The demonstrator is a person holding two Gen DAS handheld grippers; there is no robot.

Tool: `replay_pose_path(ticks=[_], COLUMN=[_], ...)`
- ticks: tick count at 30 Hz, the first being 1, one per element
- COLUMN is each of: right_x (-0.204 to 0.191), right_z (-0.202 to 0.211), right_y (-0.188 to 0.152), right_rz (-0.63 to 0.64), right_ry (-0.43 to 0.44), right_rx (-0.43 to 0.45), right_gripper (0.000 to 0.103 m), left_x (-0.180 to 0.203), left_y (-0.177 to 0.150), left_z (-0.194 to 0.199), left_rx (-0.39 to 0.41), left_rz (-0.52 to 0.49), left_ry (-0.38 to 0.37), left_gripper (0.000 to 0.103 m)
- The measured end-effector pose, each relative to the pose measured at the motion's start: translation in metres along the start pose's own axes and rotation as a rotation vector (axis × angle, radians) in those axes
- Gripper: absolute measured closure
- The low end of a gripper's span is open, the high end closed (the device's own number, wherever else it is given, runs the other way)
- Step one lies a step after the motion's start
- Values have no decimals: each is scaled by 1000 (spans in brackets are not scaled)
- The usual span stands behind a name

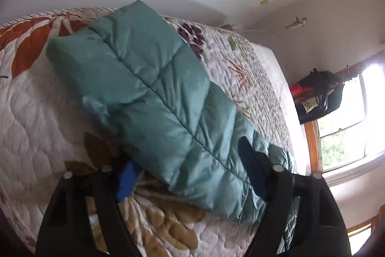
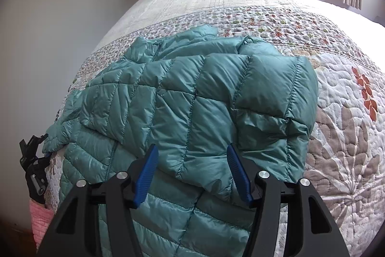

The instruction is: Fold large clothes

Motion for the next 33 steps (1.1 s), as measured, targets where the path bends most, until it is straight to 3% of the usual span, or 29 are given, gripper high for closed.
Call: replay_pose_path(ticks=[1, 3, 9, 13, 20, 33], right_x=[1, 1, 2, 3, 2, 4], right_z=[0, 0, 0, 1, 0, 7], right_y=[0, 1, 1, 2, 2, 5], right_rz=[0, -2, -5, -7, -11, -13], right_ry=[0, -3, -6, -9, -13, -12], right_rx=[1, 2, 3, 6, 1, 21], right_gripper=[43, 43, 43, 43, 43, 43], left_x=[-1, -6, -12, 10, 92, 263], left_y=[1, 2, 6, 5, -15, -144], left_z=[0, 3, 8, 25, 68, 63], left_rx=[8, 24, 56, 126, 196, 66], left_rz=[-3, -11, 15, -61, -253, -540], left_ry=[15, 45, 14, -18, -146, -388], left_gripper=[48, 74, 95, 98, 99, 99])
Point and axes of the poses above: each gripper's, at about its wrist camera, not at the fingertips, and z roughly against the way its jaws point, x to its right, y to its top, the point moved 5 cm from there along -z, roughly the way its jaws point, and after that the axes turned 7 degrees about x, right-handed, at the moved point
